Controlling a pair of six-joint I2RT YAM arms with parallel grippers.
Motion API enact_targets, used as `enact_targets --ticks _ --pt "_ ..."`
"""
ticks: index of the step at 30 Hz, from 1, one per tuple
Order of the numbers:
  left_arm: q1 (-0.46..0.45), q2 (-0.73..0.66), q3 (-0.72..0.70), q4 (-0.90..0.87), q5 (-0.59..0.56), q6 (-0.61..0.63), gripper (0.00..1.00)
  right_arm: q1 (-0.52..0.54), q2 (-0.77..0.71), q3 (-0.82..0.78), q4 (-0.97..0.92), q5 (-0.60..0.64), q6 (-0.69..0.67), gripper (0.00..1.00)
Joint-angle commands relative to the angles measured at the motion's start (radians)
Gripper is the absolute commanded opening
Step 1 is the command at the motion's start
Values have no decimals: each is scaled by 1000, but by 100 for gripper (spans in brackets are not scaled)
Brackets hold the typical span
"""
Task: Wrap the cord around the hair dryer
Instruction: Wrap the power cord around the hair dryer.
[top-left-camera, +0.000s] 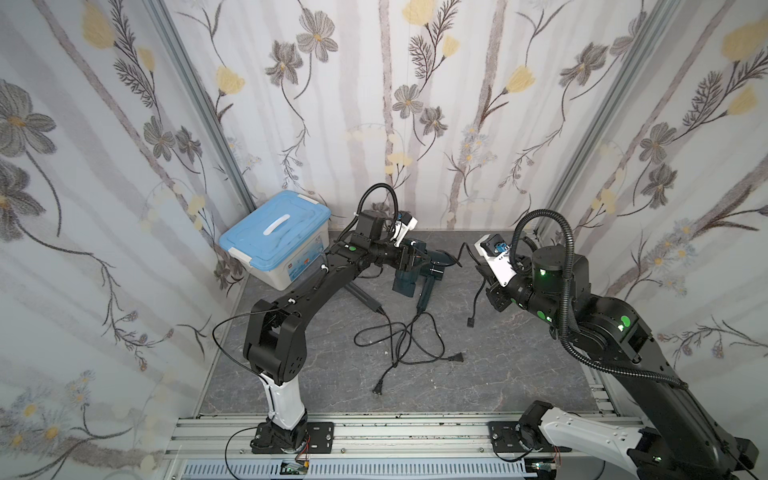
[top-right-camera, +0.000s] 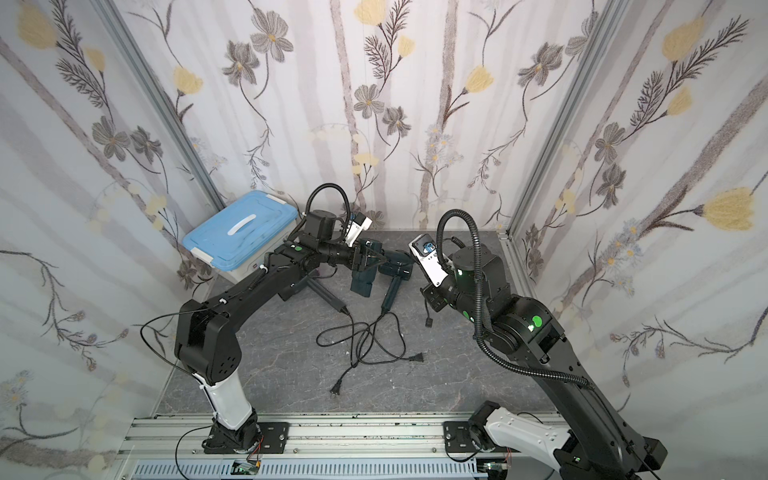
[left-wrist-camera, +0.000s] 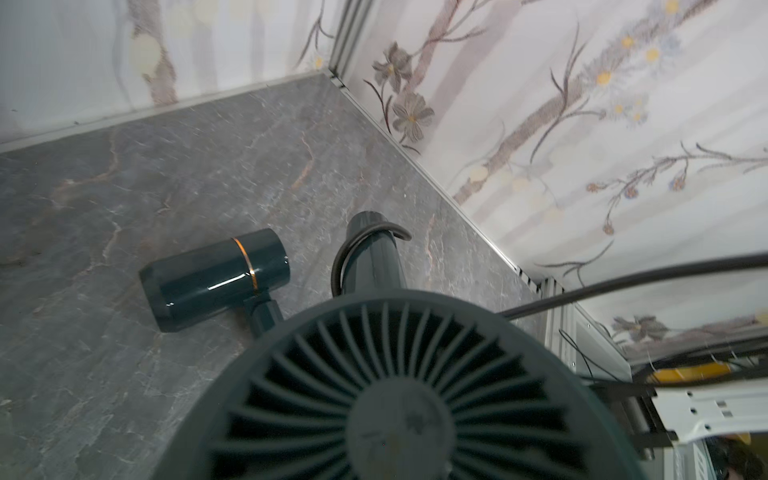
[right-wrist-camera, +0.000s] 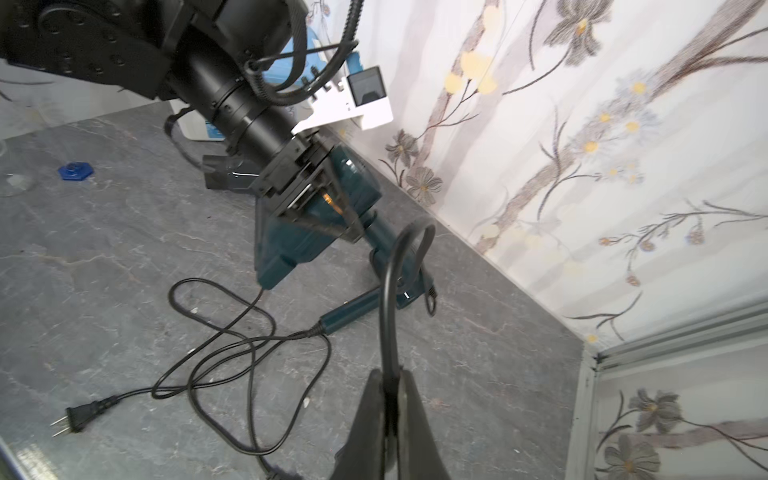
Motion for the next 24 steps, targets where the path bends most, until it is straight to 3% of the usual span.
enact_targets --ticks 1,6,12,20,24 --pt "-31 -43 -19 -119 84 159 0 -7 35 48 30 110 -104 0" --pt "-82 -121 -100 -173 180 227 0 -52 93 100 93 113 -183 0" --pt "-161 -220 -201 -126 350 235 0 -141 159 136 176 -29 -234 0" --pt "-184 -382 -254 139 438 60 0 -300 239 96 255 -379 -207 0" --pt "-141 -429 -282 379 459 -117 0 -394 252 30 327 -613 -158 0"
